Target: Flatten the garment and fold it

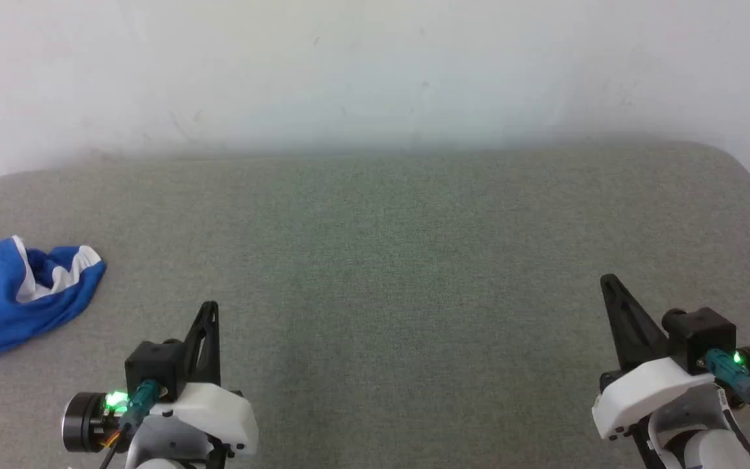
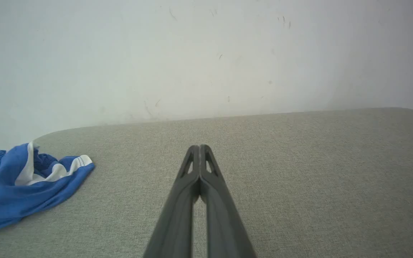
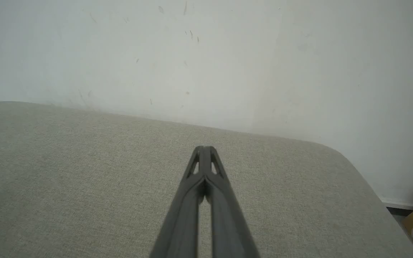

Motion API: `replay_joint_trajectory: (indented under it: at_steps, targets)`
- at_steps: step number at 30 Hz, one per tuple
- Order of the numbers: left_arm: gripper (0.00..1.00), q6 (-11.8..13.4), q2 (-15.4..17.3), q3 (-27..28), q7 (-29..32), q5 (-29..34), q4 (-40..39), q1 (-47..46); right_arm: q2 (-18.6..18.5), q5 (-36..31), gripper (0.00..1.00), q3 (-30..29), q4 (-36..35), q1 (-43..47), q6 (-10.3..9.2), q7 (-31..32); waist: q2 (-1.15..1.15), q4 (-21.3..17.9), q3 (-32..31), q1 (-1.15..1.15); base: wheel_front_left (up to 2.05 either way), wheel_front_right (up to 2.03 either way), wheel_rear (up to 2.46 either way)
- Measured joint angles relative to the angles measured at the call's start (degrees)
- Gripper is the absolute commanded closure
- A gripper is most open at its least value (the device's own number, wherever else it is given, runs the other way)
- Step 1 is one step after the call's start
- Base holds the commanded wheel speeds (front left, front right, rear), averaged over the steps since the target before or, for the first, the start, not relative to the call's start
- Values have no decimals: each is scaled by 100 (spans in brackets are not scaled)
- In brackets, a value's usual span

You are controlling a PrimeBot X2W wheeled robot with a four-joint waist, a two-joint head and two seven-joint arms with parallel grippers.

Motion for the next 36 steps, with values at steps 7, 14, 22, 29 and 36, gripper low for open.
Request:
replay_joint_trajectory:
  at_steps: [7,14,22,29,36]
  targets:
    - [100,0,0,0,0,0,0,0,0,0,100,0,0,0,0,0,0,0,0,0,0,0,0]
    - [100,0,0,0,-1,0,0,0,0,0,100,0,0,0,0,0,0,0,0,0,0,0,0]
    - [100,0,0,0,0,0,0,0,0,0,100,0,0,0,0,0,0,0,0,0,0,0,0]
    - [100,2,2,-3,-1,-1,-1,2,-3,2,100,0,8,-2,0,0,0,0,0,0,0,0,0]
    - [0,46,2,-22,-19,-1,0,3,-5,22,0,-53,10,-2,0,-25,0,-1,9,0,0,0,0]
